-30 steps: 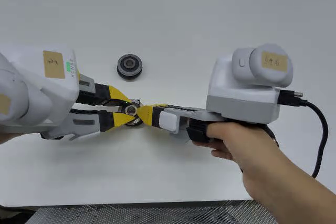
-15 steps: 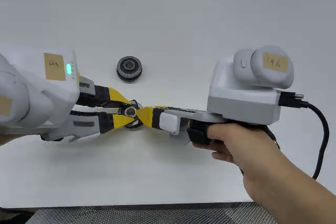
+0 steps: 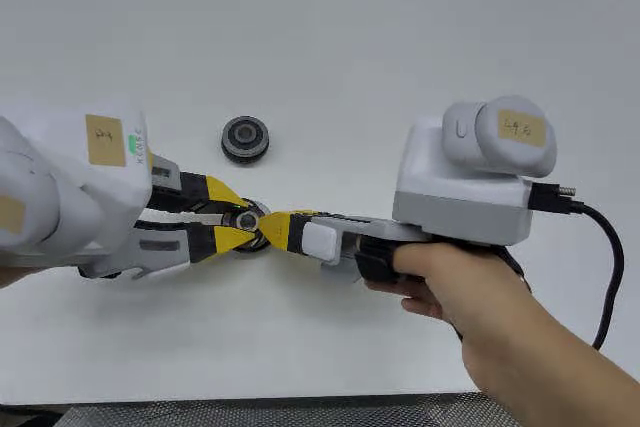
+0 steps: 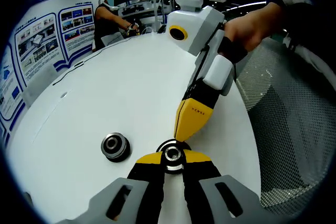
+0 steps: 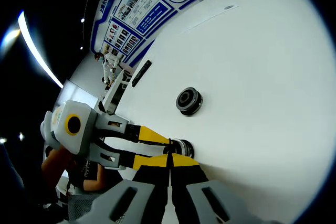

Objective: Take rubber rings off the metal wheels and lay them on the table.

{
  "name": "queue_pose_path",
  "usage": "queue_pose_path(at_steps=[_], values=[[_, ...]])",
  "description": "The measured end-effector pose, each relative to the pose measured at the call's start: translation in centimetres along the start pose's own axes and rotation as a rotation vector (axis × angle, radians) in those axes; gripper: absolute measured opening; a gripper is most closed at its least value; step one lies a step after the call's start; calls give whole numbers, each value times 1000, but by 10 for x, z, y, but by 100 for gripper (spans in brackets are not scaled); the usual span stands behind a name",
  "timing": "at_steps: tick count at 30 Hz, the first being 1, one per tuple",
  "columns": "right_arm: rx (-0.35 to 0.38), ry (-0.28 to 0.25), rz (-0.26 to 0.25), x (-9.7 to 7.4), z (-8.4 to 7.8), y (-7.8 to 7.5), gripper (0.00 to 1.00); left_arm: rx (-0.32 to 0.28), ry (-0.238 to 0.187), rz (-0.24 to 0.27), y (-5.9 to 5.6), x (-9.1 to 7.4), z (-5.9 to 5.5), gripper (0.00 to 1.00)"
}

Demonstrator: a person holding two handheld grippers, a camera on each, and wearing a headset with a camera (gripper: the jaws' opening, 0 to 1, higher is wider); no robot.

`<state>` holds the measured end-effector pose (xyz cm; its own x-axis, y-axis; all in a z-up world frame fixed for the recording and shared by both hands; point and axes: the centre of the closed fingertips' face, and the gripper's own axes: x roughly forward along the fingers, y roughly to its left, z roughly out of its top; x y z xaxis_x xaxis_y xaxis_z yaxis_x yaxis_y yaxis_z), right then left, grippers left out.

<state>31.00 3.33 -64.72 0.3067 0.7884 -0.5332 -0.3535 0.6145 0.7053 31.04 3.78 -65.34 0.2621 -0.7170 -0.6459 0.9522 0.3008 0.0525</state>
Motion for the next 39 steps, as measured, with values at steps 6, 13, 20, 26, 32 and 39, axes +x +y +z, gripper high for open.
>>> queue_pose_path(at_steps=[6,13,20,26,32,39], values=[[1,-3,-8,0,1,-2,1,3,24,-2,1,1,-1,13],[20,-13,-2,0,3,0,2,13,34,4,0,1,-1,13],[36,-21,11,-1,5,4,2,-15,12,31,4,-7,6,14],[57,-39,25,-4,9,8,2,-55,-21,40,5,-20,12,19],[74,-70,17,-11,19,3,2,-64,-41,84,14,-31,18,20],[95,-109,-16,-22,30,-12,2,-77,-62,105,18,-35,21,23]])
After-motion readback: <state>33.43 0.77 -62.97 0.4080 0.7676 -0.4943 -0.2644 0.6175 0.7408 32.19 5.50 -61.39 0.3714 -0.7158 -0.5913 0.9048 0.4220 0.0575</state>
